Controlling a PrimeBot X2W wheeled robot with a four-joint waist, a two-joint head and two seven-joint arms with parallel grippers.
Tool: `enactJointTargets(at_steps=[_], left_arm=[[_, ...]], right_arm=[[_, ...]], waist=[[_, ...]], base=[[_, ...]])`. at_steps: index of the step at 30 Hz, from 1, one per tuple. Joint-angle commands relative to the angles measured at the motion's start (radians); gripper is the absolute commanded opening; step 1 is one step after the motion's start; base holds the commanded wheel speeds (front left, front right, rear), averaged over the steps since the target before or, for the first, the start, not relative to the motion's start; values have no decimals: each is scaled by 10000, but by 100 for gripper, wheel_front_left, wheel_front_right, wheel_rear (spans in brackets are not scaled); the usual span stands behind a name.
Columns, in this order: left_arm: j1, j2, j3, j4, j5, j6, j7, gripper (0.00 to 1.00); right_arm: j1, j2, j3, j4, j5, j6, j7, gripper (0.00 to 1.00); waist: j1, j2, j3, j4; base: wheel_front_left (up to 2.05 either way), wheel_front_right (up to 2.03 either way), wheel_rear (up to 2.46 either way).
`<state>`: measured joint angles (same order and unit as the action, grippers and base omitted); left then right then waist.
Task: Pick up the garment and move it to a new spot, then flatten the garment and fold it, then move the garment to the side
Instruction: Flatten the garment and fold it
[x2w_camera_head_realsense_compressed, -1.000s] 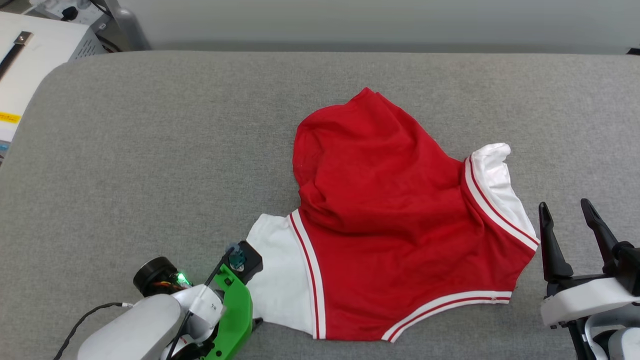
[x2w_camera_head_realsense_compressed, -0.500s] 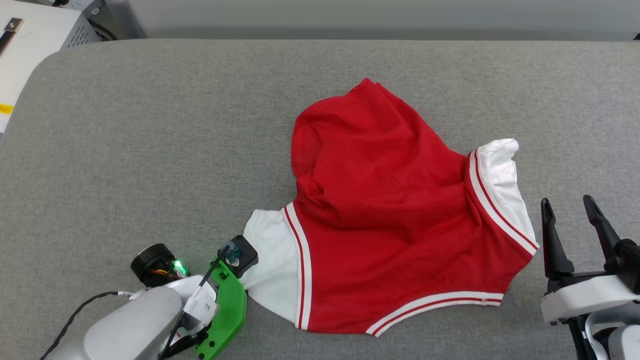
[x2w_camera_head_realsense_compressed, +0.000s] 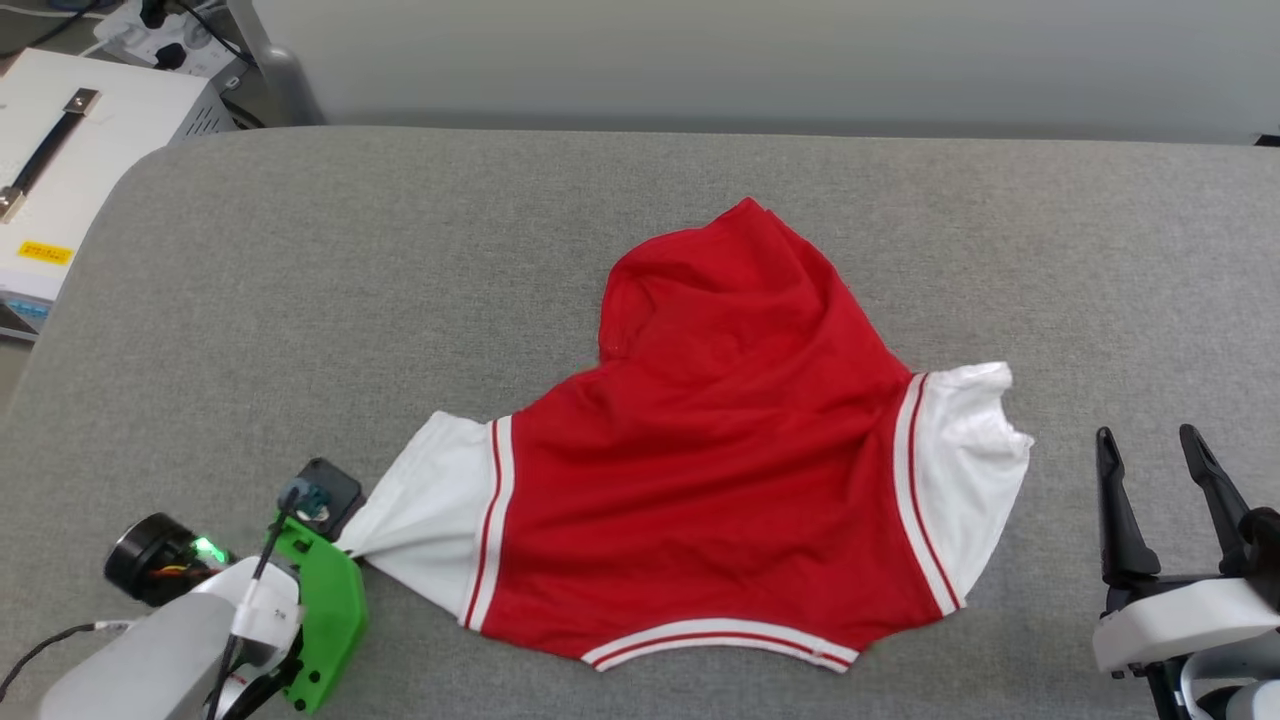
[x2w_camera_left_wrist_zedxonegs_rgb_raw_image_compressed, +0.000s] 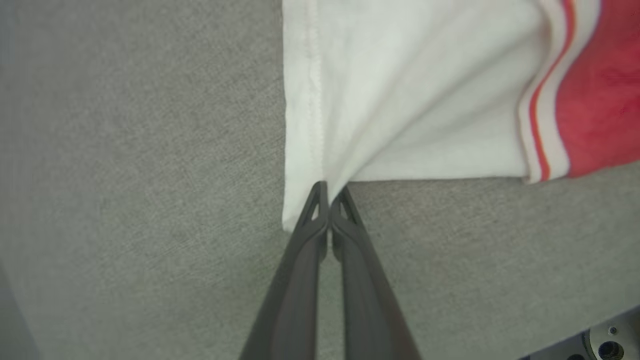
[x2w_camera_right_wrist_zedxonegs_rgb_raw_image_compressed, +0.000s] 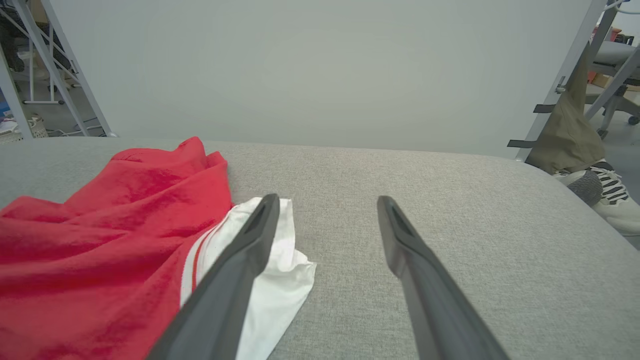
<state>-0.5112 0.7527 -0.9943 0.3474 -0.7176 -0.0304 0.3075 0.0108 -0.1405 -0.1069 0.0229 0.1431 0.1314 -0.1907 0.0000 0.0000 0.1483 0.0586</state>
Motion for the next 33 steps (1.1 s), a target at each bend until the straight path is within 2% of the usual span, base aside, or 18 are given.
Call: enactJointTargets(at_steps=[1,5,9,10,11,15,20,21,25,26,27,30,33], left_arm=[[297,127,140,76,-204,174,-133,0],[741,270,373,348,-632,472,-273,0],[1062,164,466,713,-818,642,-610,0],[1129,37,537,761,-899,688,-818,42],[1181,-76,602,778,-961,722,-1017,100],[1312,-426,909,727,-871,1132,-2206,100],[1665,-823,1373,233,-573,2062,-4068,100],[1879,-898,1505,5,-486,2381,-4635,100],[2235,-1053,1888,-456,-306,3065,-5400,100],[2371,-1141,2185,-738,-136,3431,-5582,100],[2456,-1198,2378,-893,-35,3603,-5636,100],[2660,-1426,2909,-1454,415,3992,-5682,100],[2955,-1729,3681,-2061,1101,4142,-5687,100]], right_arm=[[167,1,-98,34,-56,-7,-23,100],[336,-45,-188,131,-146,-7,126,100],[380,-82,-199,190,-155,-7,200,100],[382,-106,-213,195,-144,-7,240,100],[384,-139,-217,193,-146,-7,274,100],[313,-435,-104,151,-141,-7,443,100],[-108,-1215,144,-62,-2,-7,805,100],[-383,-1657,383,-158,154,-7,1092,100],[-886,-2792,1363,-484,870,-7,2234,100],[-1178,-3488,1983,-613,1347,-7,2977,100],[-1336,-3896,2347,-665,1584,-7,3444,100],[-1681,-4804,3323,-759,2573,-7,4852,100],[-2116,-5670,4238,-841,3541,-7,6235,100]], waist=[[0,0,-90,53],[0,0,-158,104],[0,0,-253,119],[0,0,-303,134],[0,0,-356,152],[0,0,-614,238],[0,0,-922,391],[0,0,-974,443],[0,0,-970,557],[0,0,-906,635],[0,0,-854,671],[0,0,-687,795],[0,0,-468,927]], base=[[0,0,0],[0,0,0],[0,0,0],[0,0,0],[0,0,0],[0,0,0],[0,0,0],[0,0,0],[0,0,0],[0,0,0],[0,0,0],[0,0,0],[0,0,0]])
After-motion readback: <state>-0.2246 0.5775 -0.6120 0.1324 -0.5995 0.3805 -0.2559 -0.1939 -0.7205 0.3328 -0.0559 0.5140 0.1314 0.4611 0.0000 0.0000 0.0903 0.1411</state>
